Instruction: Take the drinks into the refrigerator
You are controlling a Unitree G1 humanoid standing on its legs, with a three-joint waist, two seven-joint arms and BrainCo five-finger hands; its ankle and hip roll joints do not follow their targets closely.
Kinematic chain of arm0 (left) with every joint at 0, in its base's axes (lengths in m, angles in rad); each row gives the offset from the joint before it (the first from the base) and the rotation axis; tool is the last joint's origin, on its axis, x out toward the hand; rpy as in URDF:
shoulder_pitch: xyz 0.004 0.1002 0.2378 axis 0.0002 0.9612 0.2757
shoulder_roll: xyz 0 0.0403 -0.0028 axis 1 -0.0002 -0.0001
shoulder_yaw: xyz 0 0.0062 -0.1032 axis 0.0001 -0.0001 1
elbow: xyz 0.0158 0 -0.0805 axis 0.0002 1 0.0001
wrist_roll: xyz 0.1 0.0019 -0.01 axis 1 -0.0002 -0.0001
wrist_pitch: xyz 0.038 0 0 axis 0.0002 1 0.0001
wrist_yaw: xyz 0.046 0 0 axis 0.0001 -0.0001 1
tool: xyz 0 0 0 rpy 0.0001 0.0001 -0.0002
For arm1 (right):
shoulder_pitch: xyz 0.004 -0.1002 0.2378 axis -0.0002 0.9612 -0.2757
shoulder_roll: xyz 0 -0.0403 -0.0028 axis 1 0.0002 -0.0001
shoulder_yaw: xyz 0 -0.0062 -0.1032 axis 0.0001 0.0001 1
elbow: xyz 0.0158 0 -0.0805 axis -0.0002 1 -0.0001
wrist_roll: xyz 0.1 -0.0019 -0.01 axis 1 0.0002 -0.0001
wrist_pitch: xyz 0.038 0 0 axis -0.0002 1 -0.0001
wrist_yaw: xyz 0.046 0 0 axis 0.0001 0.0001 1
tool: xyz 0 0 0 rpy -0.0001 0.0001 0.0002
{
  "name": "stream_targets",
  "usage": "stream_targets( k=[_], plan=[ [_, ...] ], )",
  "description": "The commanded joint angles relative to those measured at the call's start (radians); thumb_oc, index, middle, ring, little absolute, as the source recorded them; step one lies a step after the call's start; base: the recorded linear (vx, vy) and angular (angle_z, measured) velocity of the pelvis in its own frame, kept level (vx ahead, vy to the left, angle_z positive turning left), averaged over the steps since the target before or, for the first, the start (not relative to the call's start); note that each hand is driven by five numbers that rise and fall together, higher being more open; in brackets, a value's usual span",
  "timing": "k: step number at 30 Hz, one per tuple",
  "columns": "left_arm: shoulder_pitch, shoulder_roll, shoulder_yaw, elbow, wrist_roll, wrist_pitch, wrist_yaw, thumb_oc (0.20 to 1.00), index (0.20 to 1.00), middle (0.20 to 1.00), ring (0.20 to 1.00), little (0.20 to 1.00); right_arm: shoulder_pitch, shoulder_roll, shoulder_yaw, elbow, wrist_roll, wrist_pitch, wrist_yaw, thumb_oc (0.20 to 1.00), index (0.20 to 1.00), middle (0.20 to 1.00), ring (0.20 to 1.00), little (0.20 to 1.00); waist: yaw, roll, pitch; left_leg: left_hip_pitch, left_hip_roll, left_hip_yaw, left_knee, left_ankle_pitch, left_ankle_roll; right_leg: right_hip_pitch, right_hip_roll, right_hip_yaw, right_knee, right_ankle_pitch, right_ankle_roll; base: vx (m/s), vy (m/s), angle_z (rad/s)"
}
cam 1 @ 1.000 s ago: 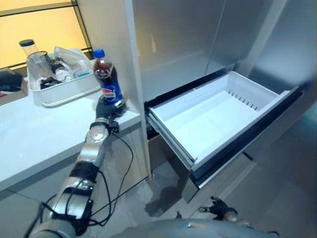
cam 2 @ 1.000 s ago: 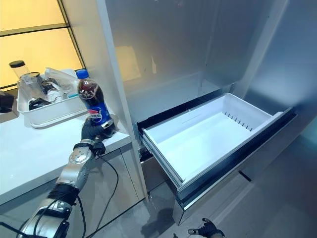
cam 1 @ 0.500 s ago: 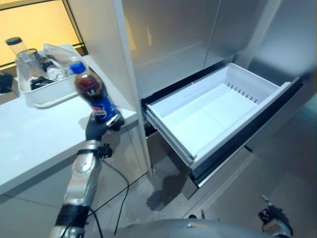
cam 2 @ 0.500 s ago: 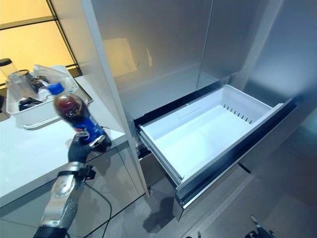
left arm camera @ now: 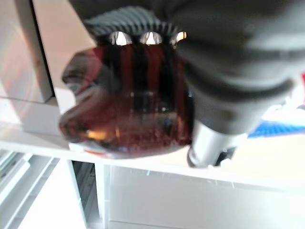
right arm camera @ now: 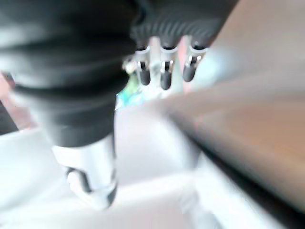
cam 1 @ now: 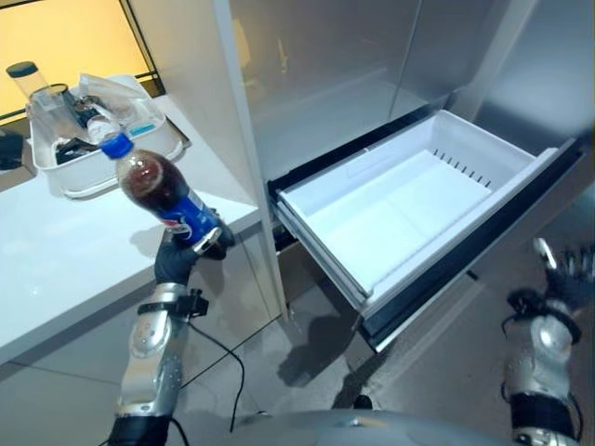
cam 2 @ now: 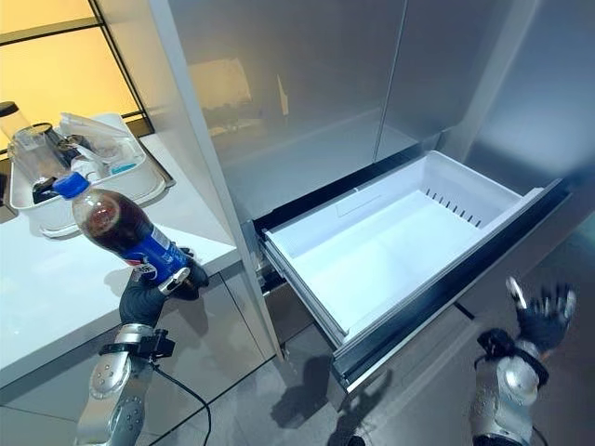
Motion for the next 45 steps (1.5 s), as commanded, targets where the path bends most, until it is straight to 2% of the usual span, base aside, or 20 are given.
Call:
stream_targets(
  k=[1,3,4,11,15,19,23,24,25,27,29,31,32,34,35,36,37,38,40,45],
  plan=[
    [-0.053,0.063,0.003,-0.148,-0.025,-0.054,-0.090,0.200,0.200,0.200,0.200,0.200,-0.075,-0.036,-0.026,-0.070,-0.098,-0.070,0.117,1.000,1.000,1.000,1.000,1.000,0.015,-0.040,-0.003,-0.007,-0.043,-0.003,0.005,-0.050,0.044,0.064,-0.026,-0.024,0.055,-0.089,0.053,0.00,0.000,0.00],
    [-0.050,0.069,-0.003,-0.150,-0.028,-0.058,-0.104,0.200,0.200,0.200,0.200,0.200,-0.072,-0.035,-0.019,-0.102,-0.096,-0.071,0.132,1.000,1.000,1.000,1.000,1.000,0.013,-0.041,-0.004,-0.007,-0.043,-0.002,0.005,-0.050,0.044,0.064,-0.025,-0.023,0.056,-0.089,0.053,0.00,0.000,0.00],
    [-0.049,0.101,-0.008,-0.159,-0.024,-0.064,-0.149,0.200,0.200,0.200,0.200,0.200,-0.070,-0.068,0.005,-0.184,-0.094,-0.064,0.214,1.000,1.000,1.000,1.000,1.000,0.014,-0.042,-0.005,-0.007,-0.042,-0.003,0.005,-0.048,0.043,0.063,-0.025,-0.023,0.057,-0.089,0.053,0.00,0.000,0.00],
    [-0.060,0.170,-0.061,-0.156,-0.043,-0.067,-0.250,0.200,0.200,0.200,0.200,0.200,-0.086,-0.210,0.108,-0.321,-0.034,-0.025,0.423,1.000,1.000,1.000,1.000,1.000,0.022,-0.050,-0.013,-0.009,-0.041,-0.005,0.005,-0.041,0.040,0.060,-0.025,-0.027,0.060,-0.088,0.053,0.00,0.000,0.00],
    [-0.076,0.237,-0.101,-0.156,-0.007,-0.074,-0.283,0.200,0.200,0.200,0.200,0.200,-0.119,-0.355,0.203,-0.294,-0.017,0.020,0.536,1.000,1.000,1.000,1.000,1.000,0.034,-0.058,-0.020,-0.013,-0.039,-0.007,0.005,-0.035,0.035,0.058,-0.025,-0.033,0.060,-0.084,0.054,0.00,0.000,0.00],
    [-0.132,0.312,-0.200,-0.137,0.023,-0.084,-0.303,0.200,0.200,0.200,0.200,0.200,-0.202,-0.455,0.378,-0.101,0.029,0.058,0.594,1.000,1.000,1.000,1.000,1.000,0.049,-0.065,-0.027,-0.015,-0.038,-0.007,0.005,-0.029,0.029,0.060,-0.024,-0.040,0.061,-0.081,0.055,0.00,0.000,0.00],
    [-0.198,0.345,-0.316,-0.099,0.014,-0.087,-0.341,0.200,0.200,0.200,0.200,0.200,-0.335,-0.550,0.651,0.069,0.109,0.132,0.759,1.000,1.000,1.000,1.000,1.000,0.066,-0.071,-0.026,-0.008,-0.035,-0.009,0.005,-0.027,0.022,0.069,-0.020,-0.046,0.062,-0.084,0.054,0.00,0.000,0.00],
    [-0.198,0.344,-0.314,-0.098,0.014,-0.087,-0.341,0.200,0.200,0.200,0.200,0.200,-0.340,-0.550,0.653,0.072,0.110,0.131,0.760,1.000,1.000,1.000,1.000,1.000,0.064,-0.071,-0.027,-0.013,-0.036,-0.010,0.005,-0.024,0.022,0.065,-0.020,-0.047,0.061,-0.081,0.054,0.00,0.000,0.00],
    [-0.238,0.355,-0.372,-0.082,0.025,-0.085,-0.347,0.200,0.200,0.200,0.200,0.200,-0.396,-0.539,0.744,0.134,0.130,0.137,0.787,1.000,1.000,1.000,1.000,1.000,0.071,-0.071,-0.032,-0.014,-0.036,-0.010,0.005,-0.023,0.020,0.067,-0.019,-0.053,0.061,-0.081,0.054,0.00,0.000,0.00],
    [-0.281,0.342,-0.412,-0.046,0.027,-0.090,-0.339,0.200,0.200,0.200,0.200,0.200,-0.446,-0.472,0.805,0.217,0.155,0.136,0.786,1.000,1.000,1.000,1.000,1.000,0.074,-0.069,-0.031,-0.013,-0.035,-0.012,0.005,-0.022,0.019,0.069,-0.019,-0.055,0.061,-0.082,0.054,0.00,-0.005,0.02],
    [-0.306,0.339,-0.422,-0.023,0.046,-0.094,-0.324,0.200,0.200,0.200,0.200,0.200,-0.478,-0.438,0.833,0.214,0.162,0.141,0.796,1.000,1.000,1.000,1.000,1.000,0.076,-0.066,-0.028,-0.011,-0.035,-0.012,0.005,-0.021,0.020,0.070,-0.019,-0.056,0.062,-0.084,0.053,0.00,-0.008,0.03],
    [-0.314,0.328,-0.429,-0.013,0.056,-0.095,-0.318,0.200,0.200,0.200,0.200,0.200,-0.483,-0.410,0.837,0.210,0.171,0.144,0.797,1.000,1.000,1.000,1.000,1.000,0.077,-0.065,-0.026,-0.011,-0.035,-0.015,0.005,-0.021,0.020,0.072,-0.019,-0.056,0.063,-0.085,0.053,0.00,0.000,0.00],
    [-0.323,0.304,-0.435,0.009,0.063,-0.092,-0.310,0.200,0.200,0.200,0.200,0.200,-0.495,-0.363,0.843,0.200,0.175,0.151,0.799,1.000,1.000,1.000,1.000,1.000,0.079,-0.062,-0.025,-0.011,-0.034,-0.017,0.005,-0.020,0.021,0.073,-0.020,-0.060,0.063,-0.087,0.053,0.00,0.000,0.00],
    [-0.328,0.295,-0.433,0.014,0.066,-0.092,-0.304,0.200,0.200,0.200,0.200,0.200,-0.502,-0.346,0.846,0.193,0.166,0.150,0.797,1.000,1.000,1.000,1.000,1.000,0.080,-0.062,-0.025,-0.011,-0.034,-0.019,0.005,-0.020,0.021,0.074,-0.020,-0.061,0.063,-0.087,0.052,0.00,0.000,0.00],
    [-0.341,0.270,-0.448,0.031,0.078,-0.088,-0.295,0.200,0.200,0.200,0.200,0.200,-0.521,-0.304,0.856,0.199,0.155,0.153,0.786,1.000,1.000,1.000,1.000,1.000,0.082,-0.060,-0.025,-0.011,-0.034,-0.021,0.005,-0.020,0.022,0.076,-0.021,-0.063,0.062,-0.088,0.051,0.00,0.000,0.00],
    [-0.341,0.270,-0.448,0.031,0.078,-0.088,-0.295,0.200,0.200,0.200,0.200,0.200,-0.521,-0.304,0.856,0.199,0.155,0.153,0.786,1.000,1.000,1.000,1.000,1.000,0.082,-0.060,-0.025,-0.011,-0.034,-0.021,0.005,-0.020,0.022,0.076,-0.021,-0.063,0.062,-0.088,0.051,0.02,-0.014,0.04],
    [-0.356,0.255,-0.466,0.039,0.093,-0.088,-0.291,0.200,0.200,0.200,0.200,0.200,-0.540,-0.269,0.870,0.198,0.149,0.155,0.783,1.000,1.000,1.000,1.000,1.000,0.083,-0.058,-0.024,-0.011,-0.034,-0.022,0.005,-0.020,0.023,0.077,-0.020,-0.063,0.062,-0.088,0.050,0.01,-0.008,0.05],
    [-0.356,0.255,-0.466,0.039,0.093,-0.089,-0.290,0.200,0.200,0.200,0.200,0.200,-0.540,-0.269,0.870,0.199,0.149,0.155,0.783,1.000,1.000,1.000,1.000,1.000,0.083,-0.058,-0.024,-0.011,-0.034,-0.022,0.005,-0.020,0.023,0.077,-0.020,-0.063,0.062,-0.088,0.050,0.01,-0.019,0.05],
    [-0.384,0.224,-0.503,0.065,0.127,-0.083,-0.277,0.200,0.200,0.200,0.200,0.200,-0.579,-0.191,0.902,0.212,0.159,0.162,0.777,1.000,1.000,1.000,1.000,1.000,0.089,-0.056,-0.025,-0.009,-0.032,-0.024,0.005,-0.021,0.022,0.080,-0.020,-0.064,0.060,-0.090,0.049,0.01,-0.011,0.02],
    [-0.424,0.197,-0.551,0.093,0.145,-0.075,-0.276,0.200,0.200,0.200,0.200,0.200,-0.627,-0.104,0.939,0.263,0.160,0.166,0.759,1.000,1.000,1.000,1.000,1.000,0.092,-0.053,-0.025,-0.007,-0.030,-0.024,0.005,-0.021,0.022,0.085,-0.020,-0.068,0.059,-0.093,0.047,0.01,-0.011,0.04]
  ],
)
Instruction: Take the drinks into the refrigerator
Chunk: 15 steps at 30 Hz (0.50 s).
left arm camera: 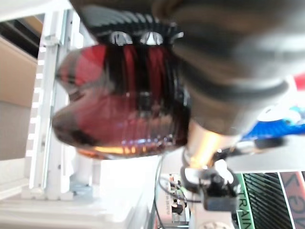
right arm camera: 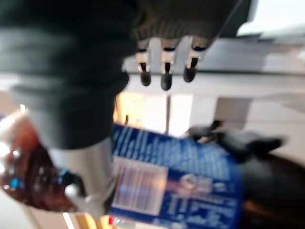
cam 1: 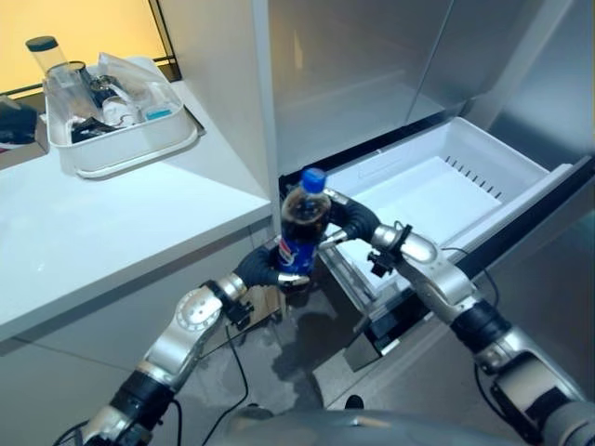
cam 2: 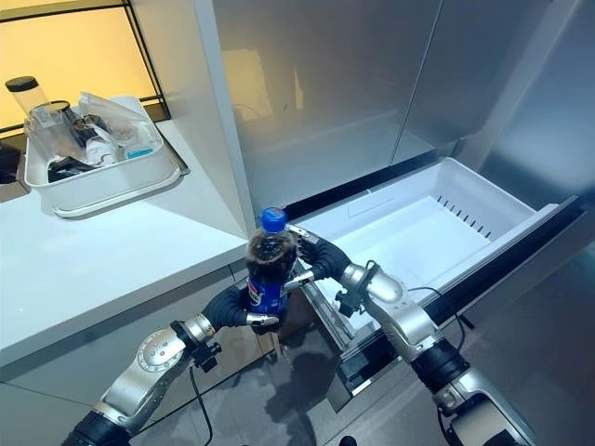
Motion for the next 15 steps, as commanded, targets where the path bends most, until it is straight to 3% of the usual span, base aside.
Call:
stream_targets(
  k=[1,10,11,15],
  plan=[
    [-0.213,-0.055,-0.098,-0.013,0.012,-0.099,-0.004,0.200,0.200,0.200,0.200,0.200,-0.152,0.081,0.051,0.038,0.028,-0.032,-0.034,1.000,1.000,1.000,1.000,1.000,0.033,-0.005,-0.033,-0.015,-0.031,-0.004,0.001,-0.028,0.027,0.066,-0.019,-0.041,0.059,-0.098,0.054,0.00,-0.009,0.03],
    [-0.264,-0.098,-0.165,0.002,0.003,-0.070,-0.002,0.200,0.200,0.200,0.200,0.200,-0.194,0.227,0.094,0.190,-0.084,-0.039,-0.114,1.000,1.000,1.000,1.000,1.000,0.038,-0.004,-0.032,-0.019,-0.027,-0.009,0.001,-0.028,0.027,0.066,-0.017,-0.042,0.057,-0.099,0.052,0.00,0.000,0.00],
    [-0.267,-0.097,-0.165,-0.003,0.002,-0.068,0.000,0.200,0.200,0.200,0.200,0.200,-0.196,0.228,0.096,0.189,-0.115,-0.047,-0.132,0.219,0.219,0.219,0.219,0.219,0.039,-0.004,-0.031,-0.019,-0.028,-0.009,0.001,-0.028,0.027,0.065,-0.017,-0.043,0.057,-0.098,0.053,0.00,0.000,0.00],
    [-0.230,-0.091,-0.147,-0.025,-0.017,-0.062,0.000,0.200,0.200,0.200,0.200,0.200,-0.161,0.224,0.059,0.171,-0.134,-0.055,-0.170,0.200,0.200,0.200,0.200,0.200,0.042,-0.004,-0.028,-0.024,-0.029,-0.014,0.001,-0.028,0.029,0.064,-0.018,-0.043,0.056,-0.098,0.055,0.00,0.000,0.00]
  ],
)
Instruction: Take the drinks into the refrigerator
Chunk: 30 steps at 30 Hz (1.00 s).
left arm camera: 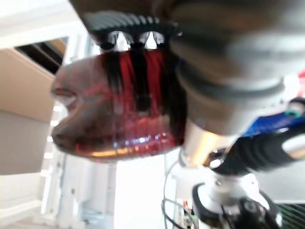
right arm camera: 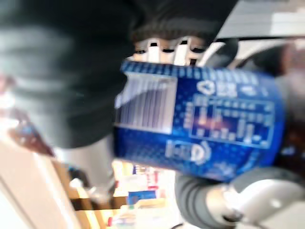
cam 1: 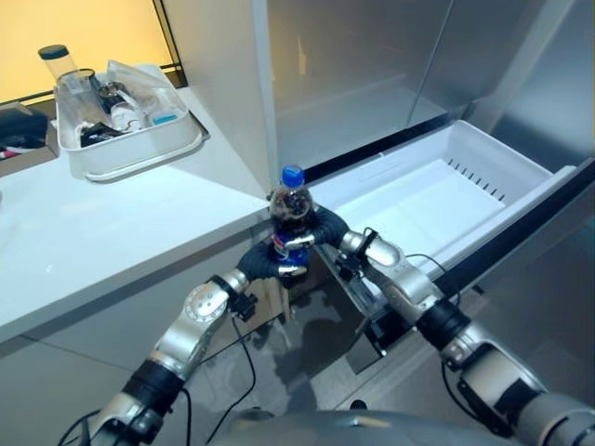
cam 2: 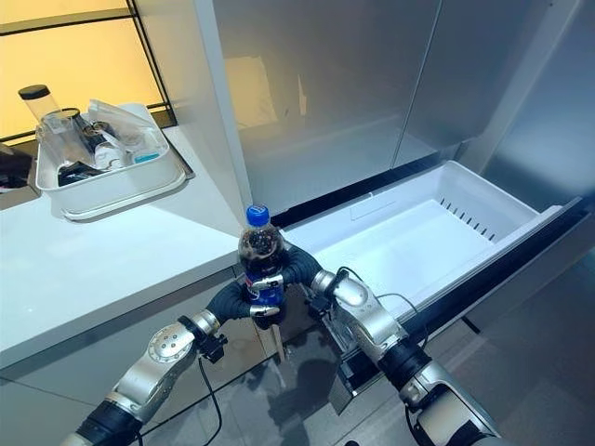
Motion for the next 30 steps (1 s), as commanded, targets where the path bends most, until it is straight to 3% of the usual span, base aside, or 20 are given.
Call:
stream_targets(
  k=[1,3,4,5,14,18,30],
  plan=[
    [-0.170,-0.066,-0.132,-0.143,-0.020,-0.113,-0.062,0.200,0.200,0.200,0.200,0.200,-0.104,0.087,-0.020,0.024,-0.035,-0.046,-0.076,0.200,0.200,0.200,0.200,0.200,0.041,-0.020,-0.013,-0.025,-0.031,-0.010,0.001,-0.030,0.031,0.060,-0.019,-0.039,0.056,-0.097,0.056,0.00,0.000,0.00],
    [-0.147,-0.058,-0.112,-0.147,-0.018,-0.117,-0.055,0.200,0.200,0.200,0.200,0.200,-0.079,0.073,-0.053,0.004,-0.035,-0.054,-0.092,0.200,0.200,0.200,0.200,0.200,0.041,-0.022,-0.012,-0.026,-0.032,-0.012,0.001,-0.031,0.031,0.059,-0.020,-0.041,0.056,-0.096,0.056,0.00,0.000,0.00],
    [-0.128,-0.056,-0.096,-0.148,-0.020,-0.120,-0.049,0.429,0.429,0.429,0.429,0.429,-0.061,0.060,-0.076,-0.010,-0.031,-0.058,-0.102,0.200,0.200,0.200,0.200,0.200,0.042,-0.023,-0.011,-0.027,-0.032,-0.013,0.001,-0.030,0.031,0.060,-0.020,-0.042,0.056,-0.096,0.057,0.00,0.000,0.00],
    [-0.110,-0.056,-0.080,-0.146,-0.023,-0.122,-0.042,1.000,1.000,1.000,1.000,1.000,-0.046,0.046,-0.093,-0.027,-0.029,-0.063,-0.107,0.200,0.200,0.200,0.200,0.200,0.042,-0.024,-0.010,-0.028,-0.033,-0.014,0.001,-0.030,0.032,0.059,-0.020,-0.042,0.056,-0.097,0.057,0.00,0.000,0.00],
    [0.114,-0.084,0.116,-0.143,-0.089,-0.134,0.007,1.000,1.000,1.000,1.000,1.000,0.109,-0.062,-0.312,-0.166,-0.050,-0.110,-0.196,0.200,0.200,0.200,0.200,0.200,0.054,-0.034,-0.007,-0.034,-0.035,-0.020,0.001,-0.032,0.037,0.058,-0.021,-0.049,0.052,-0.096,0.057,0.00,-0.004,0.06],
    [0.220,-0.088,0.210,-0.133,-0.082,-0.134,0.022,1.000,1.000,1.000,1.000,1.000,0.176,-0.121,-0.471,-0.260,-0.057,-0.145,-0.244,0.200,0.200,0.200,0.200,0.200,0.059,-0.039,-0.008,-0.036,-0.037,-0.023,0.001,-0.034,0.040,0.060,-0.022,-0.055,0.048,-0.095,0.059,0.00,-0.002,0.07],
    [0.320,-0.068,0.292,-0.165,-0.053,-0.133,-0.002,1.000,1.000,1.000,1.000,1.000,0.226,-0.217,-0.732,-0.398,0.045,-0.208,-0.305,0.200,0.200,0.200,0.200,0.200,0.055,-0.047,-0.005,-0.049,-0.044,-0.022,0.001,-0.036,0.044,0.045,-0.021,-0.045,0.042,-0.091,0.063,0.00,0.002,0.01]
  ],
)
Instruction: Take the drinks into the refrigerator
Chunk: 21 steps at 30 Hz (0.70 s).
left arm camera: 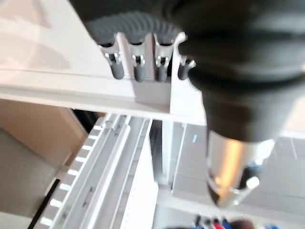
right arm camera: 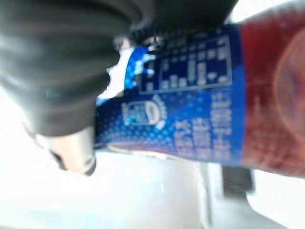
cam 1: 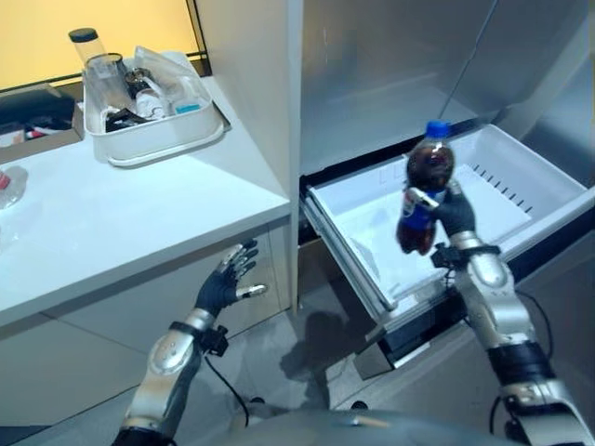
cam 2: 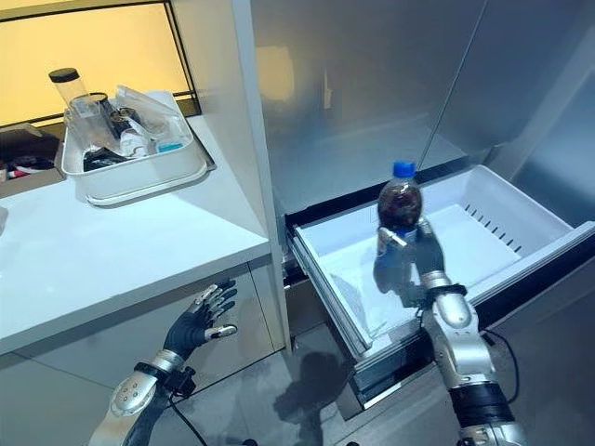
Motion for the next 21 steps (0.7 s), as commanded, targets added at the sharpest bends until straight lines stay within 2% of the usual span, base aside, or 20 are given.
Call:
stream_targets(
  k=[1,4,6,9,11,15,16,18,19,21],
  plan=[
    [-0.012,0.037,-0.001,-0.081,-0.014,-0.062,-0.021,1.000,1.000,1.000,1.000,1.000,-0.108,-0.059,-0.110,-0.152,0.093,-0.157,-0.020,0.200,0.200,0.200,0.200,0.200,0.008,-0.039,-0.004,-0.011,-0.038,0.005,0.001,-0.038,0.041,0.063,-0.015,-0.018,0.041,-0.080,0.056,0.00,0.000,0.00],
    [-0.010,0.065,-0.004,-0.120,-0.001,-0.069,-0.030,1.000,1.000,1.000,1.000,1.000,-0.127,-0.094,-0.120,-0.086,0.093,-0.155,-0.045,0.200,0.200,0.200,0.200,0.200,0.011,-0.044,-0.002,-0.018,-0.040,0.004,0.001,-0.036,0.041,0.057,-0.015,-0.020,0.039,-0.077,0.057,0.00,0.000,0.00],
    [-0.011,0.084,-0.007,-0.149,-0.001,-0.073,-0.033,1.000,1.000,1.000,1.000,1.000,-0.154,-0.139,-0.099,-0.007,0.030,-0.134,-0.068,0.200,0.200,0.200,0.200,0.200,0.018,-0.050,0.003,-0.025,-0.040,0.004,0.001,-0.035,0.040,0.050,-0.017,-0.020,0.039,-0.073,0.059,0.00,0.000,0.00],
    [-0.017,0.103,-0.018,-0.219,-0.032,-0.079,-0.034,1.000,1.000,1.000,1.000,1.000,-0.224,-0.201,-0.012,0.194,-0.069,-0.082,-0.094,0.200,0.200,0.200,0.200,0.200,0.034,-0.057,0.014,-0.039,-0.042,0.002,0.001,-0.029,0.039,0.037,-0.018,-0.024,0.041,-0.068,0.061,-0.01,0.002,-0.01],
    [-0.016,0.107,-0.031,-0.268,-0.056,-0.081,-0.034,1.000,1.000,1.000,1.000,1.000,-0.284,-0.211,0.048,0.342,-0.111,-0.057,-0.104,0.200,0.200,0.200,0.200,0.200,0.048,-0.061,0.025,-0.053,-0.044,-0.002,0.001,-0.024,0.040,0.027,-0.019,-0.026,0.042,-0.065,0.062,-0.05,0.013,-0.02],
    [-0.033,0.114,-0.064,-0.331,-0.093,-0.085,-0.020,1.000,1.000,1.000,1.000,1.000,-0.415,-0.208,0.186,0.585,-0.228,-0.009,-0.113,0.200,0.200,0.200,0.200,0.200,0.078,-0.064,0.057,-0.090,-0.047,-0.011,0.001,-0.009,0.043,-0.001,-0.022,-0.036,0.047,-0.058,0.063,-0.07,0.016,0.02],
    [-0.033,0.113,-0.064,-0.331,-0.093,-0.085,-0.020,1.000,1.000,1.000,1.000,1.000,-0.417,-0.208,0.187,0.586,-0.228,-0.010,-0.113,0.200,0.200,0.200,0.200,0.200,0.077,-0.064,0.057,-0.091,-0.047,-0.011,0.001,-0.008,0.043,-0.001,-0.022,-0.036,0.047,-0.058,0.063,-0.07,0.019,0.08],
    [-0.055,0.105,-0.099,-0.350,-0.115,-0.078,-0.008,1.000,1.000,1.000,1.000,1.000,-0.506,-0.182,0.281,0.744,-0.323,0.022,-0.111,0.200,0.200,0.200,0.200,0.200,0.104,-0.060,0.079,-0.117,-0.050,-0.026,0.001,0.004,0.044,-0.018,-0.025,-0.049,0.047,-0.054,0.062,-0.05,0.029,0.15],
    [-0.057,0.103,-0.098,-0.349,-0.114,-0.079,-0.008,1.000,1.000,1.000,1.000,1.000,-0.513,-0.181,0.285,0.750,-0.324,0.020,-0.111,0.200,0.200,0.200,0.200,0.200,0.101,-0.060,0.079,-0.119,-0.050,-0.026,0.001,0.004,0.044,-0.019,-0.025,-0.049,0.047,-0.054,0.062,-0.04,0.038,0.18],
    [-0.084,0.100,-0.130,-0.358,-0.114,-0.080,0.008,1.000,1.000,1.000,1.000,1.000,-0.583,-0.136,0.345,0.883,-0.381,0.035,-0.117,0.200,0.200,0.200,0.200,0.200,0.123,-0.056,0.101,-0.150,-0.054,-0.039,0.001,0.016,0.045,-0.034,-0.029,-0.065,0.046,-0.051,0.063,-0.04,0.029,0.22]
  ],
)
